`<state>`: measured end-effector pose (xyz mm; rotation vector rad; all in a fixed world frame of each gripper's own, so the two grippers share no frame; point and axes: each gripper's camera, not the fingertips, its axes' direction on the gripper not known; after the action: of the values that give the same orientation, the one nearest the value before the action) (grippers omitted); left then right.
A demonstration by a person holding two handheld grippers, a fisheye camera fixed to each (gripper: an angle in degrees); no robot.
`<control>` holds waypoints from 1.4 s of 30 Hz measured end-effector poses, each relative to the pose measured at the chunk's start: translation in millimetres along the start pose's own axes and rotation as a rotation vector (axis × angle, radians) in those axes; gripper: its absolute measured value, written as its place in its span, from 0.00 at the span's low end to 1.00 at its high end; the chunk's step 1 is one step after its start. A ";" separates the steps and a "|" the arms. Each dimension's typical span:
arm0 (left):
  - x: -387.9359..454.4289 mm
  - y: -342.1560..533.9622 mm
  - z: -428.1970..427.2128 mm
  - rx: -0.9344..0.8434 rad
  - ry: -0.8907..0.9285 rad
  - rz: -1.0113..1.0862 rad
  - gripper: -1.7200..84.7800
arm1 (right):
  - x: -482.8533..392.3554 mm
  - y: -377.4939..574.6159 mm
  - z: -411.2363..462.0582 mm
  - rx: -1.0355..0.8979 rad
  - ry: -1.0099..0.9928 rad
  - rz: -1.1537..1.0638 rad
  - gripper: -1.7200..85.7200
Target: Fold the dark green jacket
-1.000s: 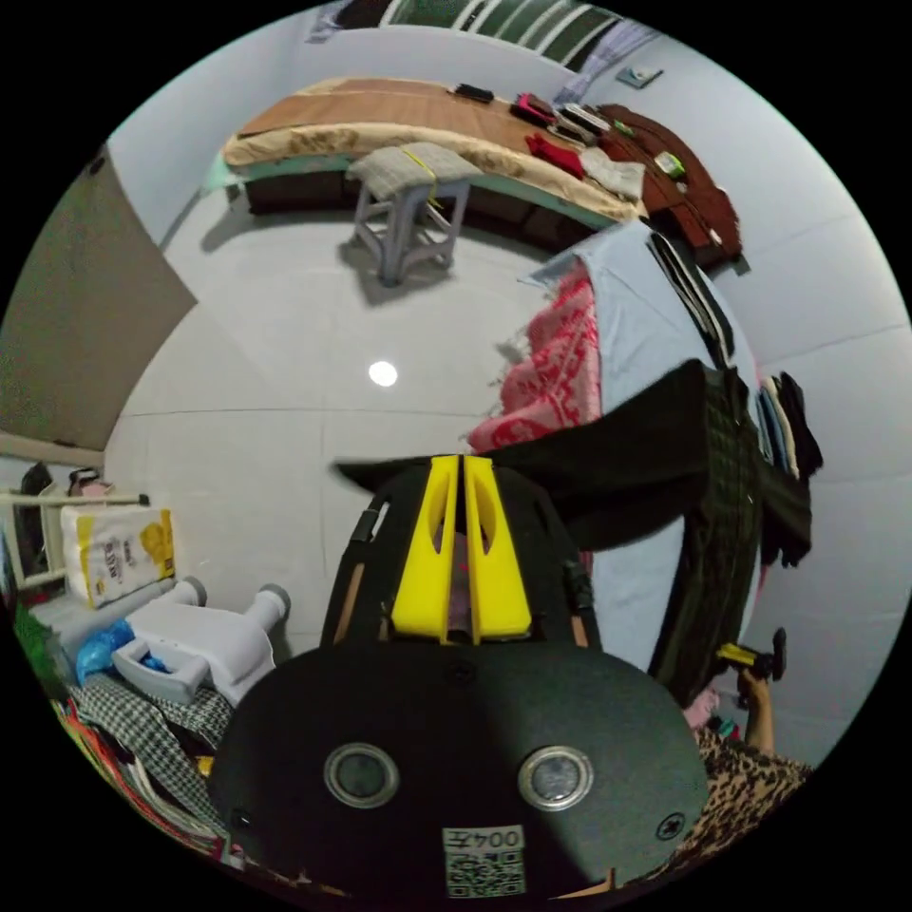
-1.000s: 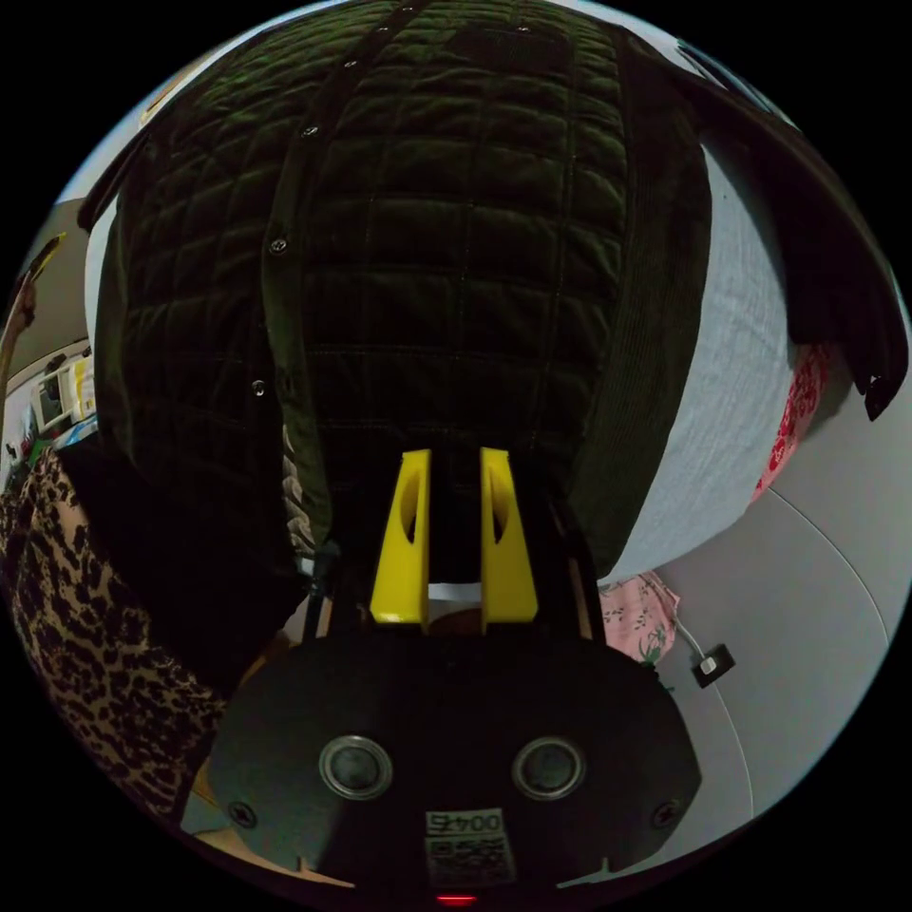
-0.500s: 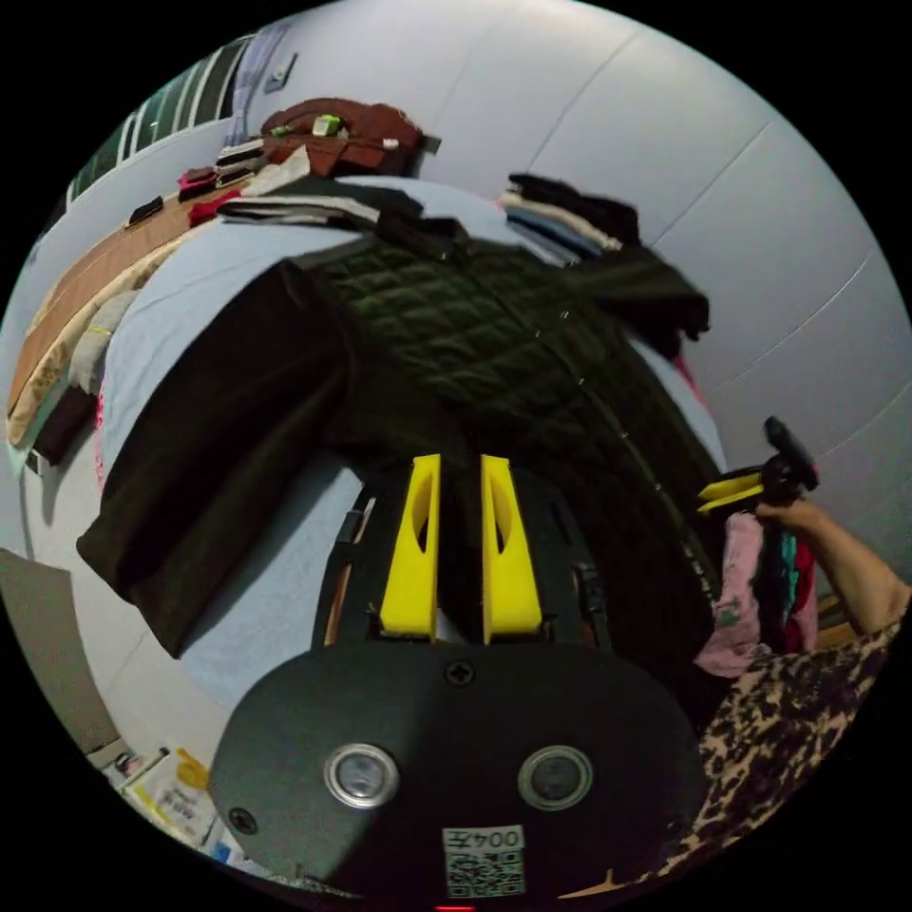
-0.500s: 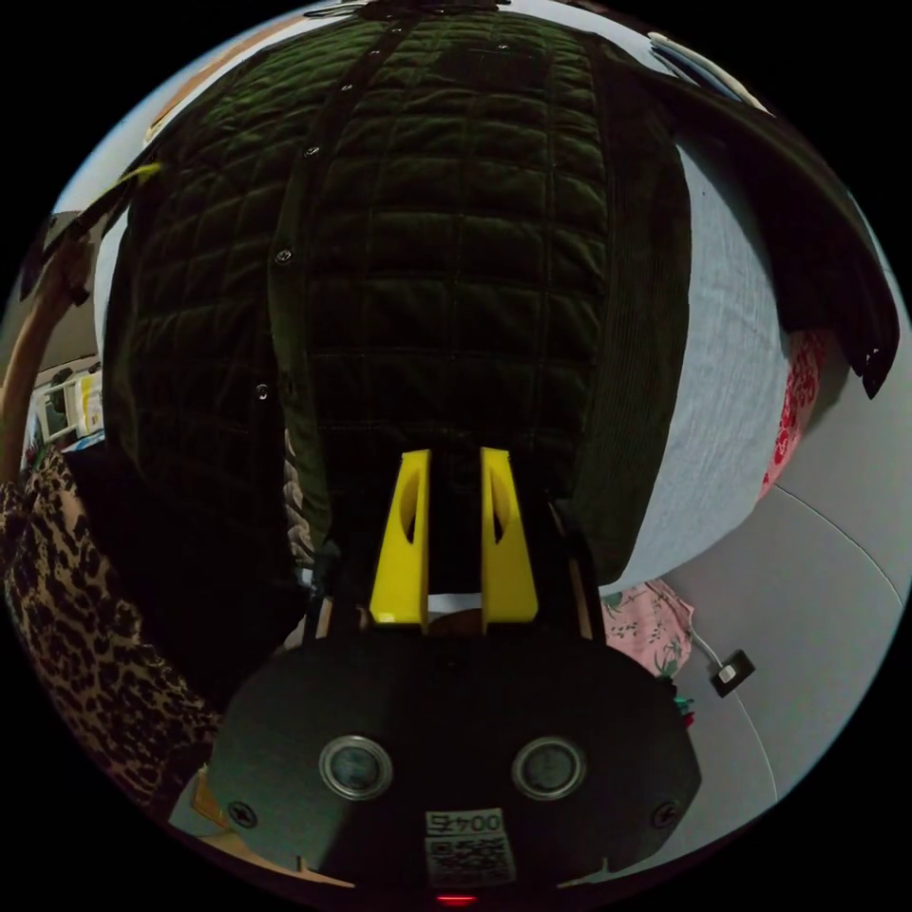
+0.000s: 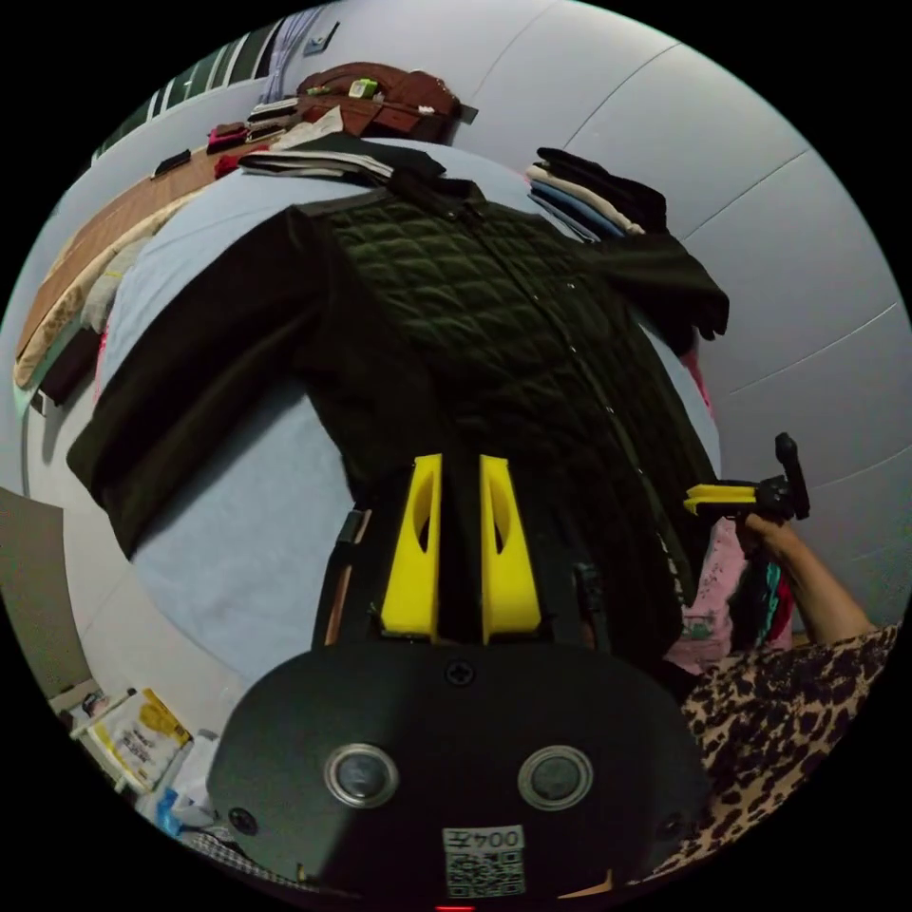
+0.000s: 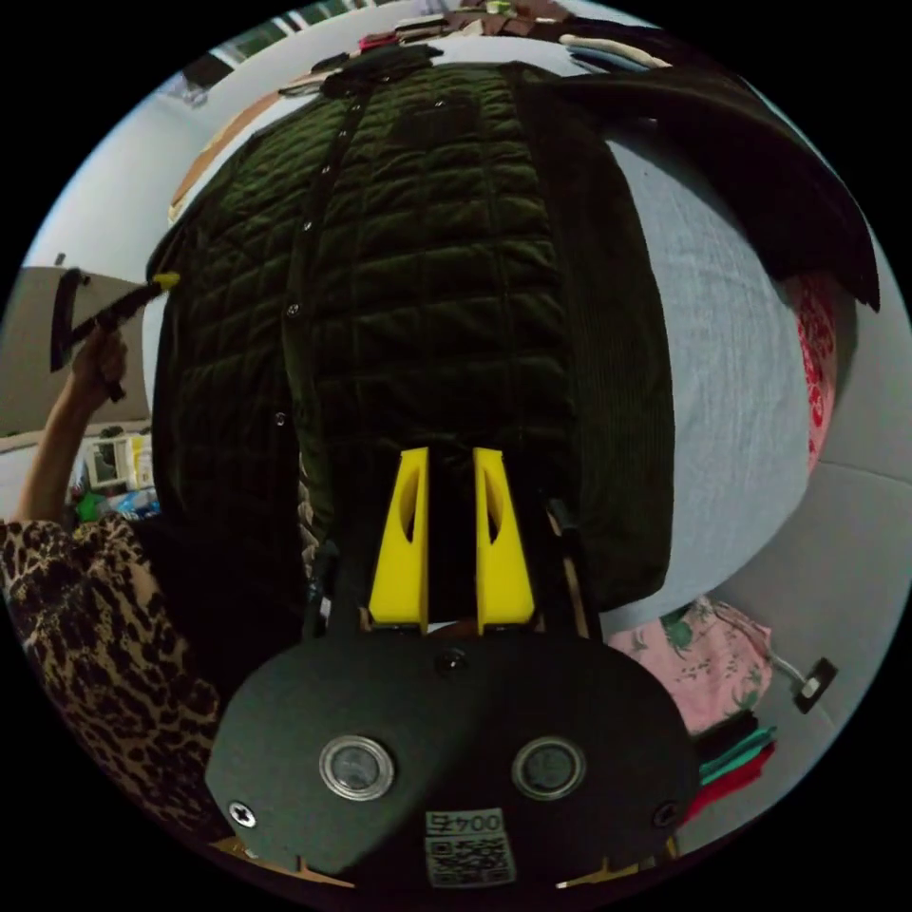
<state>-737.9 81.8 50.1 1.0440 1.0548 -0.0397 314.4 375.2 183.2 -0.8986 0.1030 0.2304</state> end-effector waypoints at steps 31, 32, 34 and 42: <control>44.7 111.4 163.2 0.006 -0.052 -0.184 0.10 | 148.1 183.6 37.2 0.370 -0.196 0.020 0.13; 49.0 114.5 166.0 0.003 -0.041 -0.167 0.10 | 147.7 176.1 40.0 0.353 -0.226 -0.016 0.13; 69.0 128.8 184.9 -0.040 0.015 -0.104 0.10 | 139.1 151.5 53.4 0.308 -0.298 -0.154 0.15; 104.8 168.1 256.5 -0.198 -0.047 0.068 0.12 | 84.6 117.1 94.4 0.205 -0.312 -0.491 0.14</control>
<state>-423.2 34.7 111.2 0.8948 0.9597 0.0934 367.5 532.8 136.8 -0.6504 -0.3754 -0.0994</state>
